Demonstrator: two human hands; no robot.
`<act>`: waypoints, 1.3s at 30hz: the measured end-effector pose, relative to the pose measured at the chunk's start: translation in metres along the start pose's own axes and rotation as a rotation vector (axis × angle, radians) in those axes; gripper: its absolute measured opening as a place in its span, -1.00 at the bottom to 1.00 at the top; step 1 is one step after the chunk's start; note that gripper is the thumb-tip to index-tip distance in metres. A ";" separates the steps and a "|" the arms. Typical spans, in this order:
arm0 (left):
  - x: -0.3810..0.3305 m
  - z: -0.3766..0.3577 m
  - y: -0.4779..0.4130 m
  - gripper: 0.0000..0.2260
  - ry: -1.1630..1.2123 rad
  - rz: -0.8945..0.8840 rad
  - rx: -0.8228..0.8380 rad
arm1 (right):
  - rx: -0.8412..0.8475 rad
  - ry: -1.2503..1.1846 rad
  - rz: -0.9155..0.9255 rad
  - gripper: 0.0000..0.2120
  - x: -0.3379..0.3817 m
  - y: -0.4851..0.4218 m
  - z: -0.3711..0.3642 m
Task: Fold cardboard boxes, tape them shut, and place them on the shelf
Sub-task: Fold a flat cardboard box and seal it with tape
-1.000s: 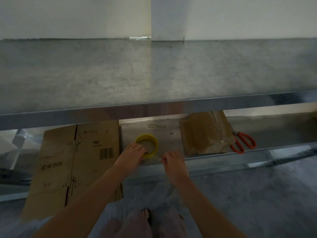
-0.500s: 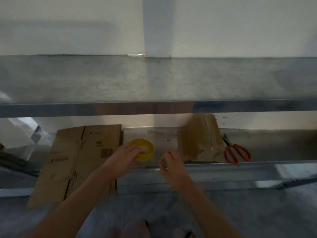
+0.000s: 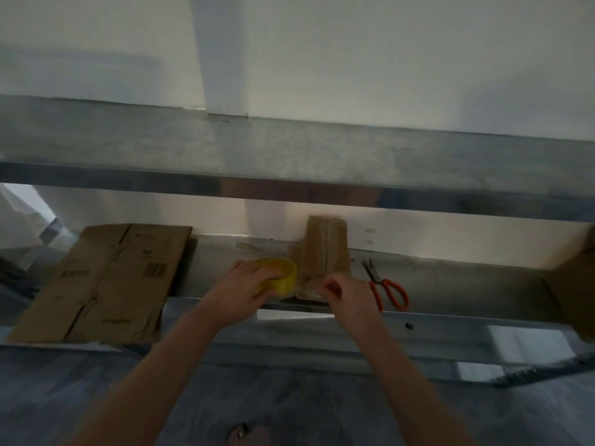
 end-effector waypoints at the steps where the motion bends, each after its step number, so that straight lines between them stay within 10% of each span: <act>1: -0.008 0.002 -0.002 -0.58 0.017 -0.005 -0.016 | -0.012 0.000 0.001 -0.95 -0.004 0.003 0.006; 39: 0.011 -0.001 -0.059 -0.75 0.210 0.039 0.173 | 0.017 -0.368 -0.292 -0.73 -0.084 -0.012 0.051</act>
Point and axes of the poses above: each hand's wrist, its own y-axis away from the middle knuckle, its own z-axis out of the back of the hand, x = y × z, the point moved 8 cm from there along -y, towards the middle knuckle, and after that the axes turned 12 degrees about x, right-handed, at the moved point
